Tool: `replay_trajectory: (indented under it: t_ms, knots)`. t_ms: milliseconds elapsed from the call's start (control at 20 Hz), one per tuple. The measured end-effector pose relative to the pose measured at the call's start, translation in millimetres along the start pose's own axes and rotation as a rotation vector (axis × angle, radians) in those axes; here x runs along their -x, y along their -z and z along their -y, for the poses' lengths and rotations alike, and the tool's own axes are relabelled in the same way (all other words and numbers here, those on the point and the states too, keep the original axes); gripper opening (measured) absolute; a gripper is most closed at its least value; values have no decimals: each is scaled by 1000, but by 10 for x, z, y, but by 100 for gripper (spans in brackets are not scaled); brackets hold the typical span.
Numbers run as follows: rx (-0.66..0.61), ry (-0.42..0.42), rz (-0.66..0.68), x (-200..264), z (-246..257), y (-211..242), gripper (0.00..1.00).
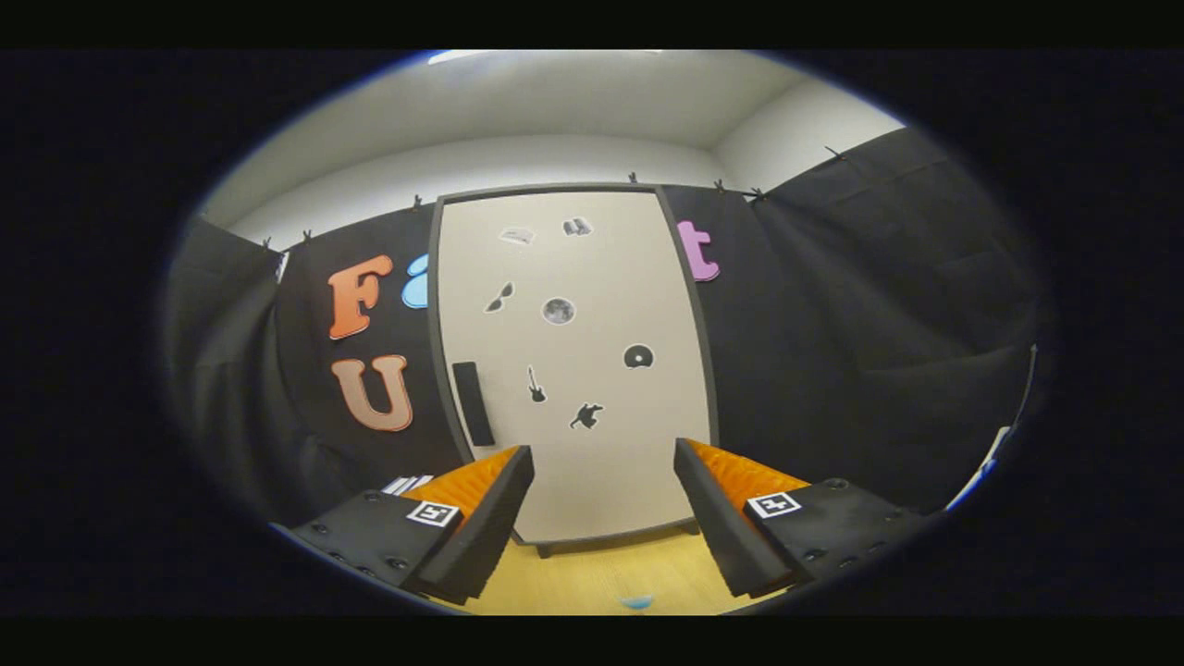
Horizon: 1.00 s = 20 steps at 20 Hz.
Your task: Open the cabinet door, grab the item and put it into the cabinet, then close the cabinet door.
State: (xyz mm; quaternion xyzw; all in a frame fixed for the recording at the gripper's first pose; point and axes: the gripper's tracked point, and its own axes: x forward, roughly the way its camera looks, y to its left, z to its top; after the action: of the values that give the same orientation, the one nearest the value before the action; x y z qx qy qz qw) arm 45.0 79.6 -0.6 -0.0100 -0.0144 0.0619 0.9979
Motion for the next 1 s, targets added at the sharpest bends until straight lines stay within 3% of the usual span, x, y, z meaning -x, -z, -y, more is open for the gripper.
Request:
replay_trajectory:
  t_ms: [450,750,1000]
  knots:
    - [135,-148,-7,-793,-1106,-85,98]
    - [177,-176,-76,-1396,-1484,153,96]
    - [176,-131,-136,-1850,-1410,353,95]
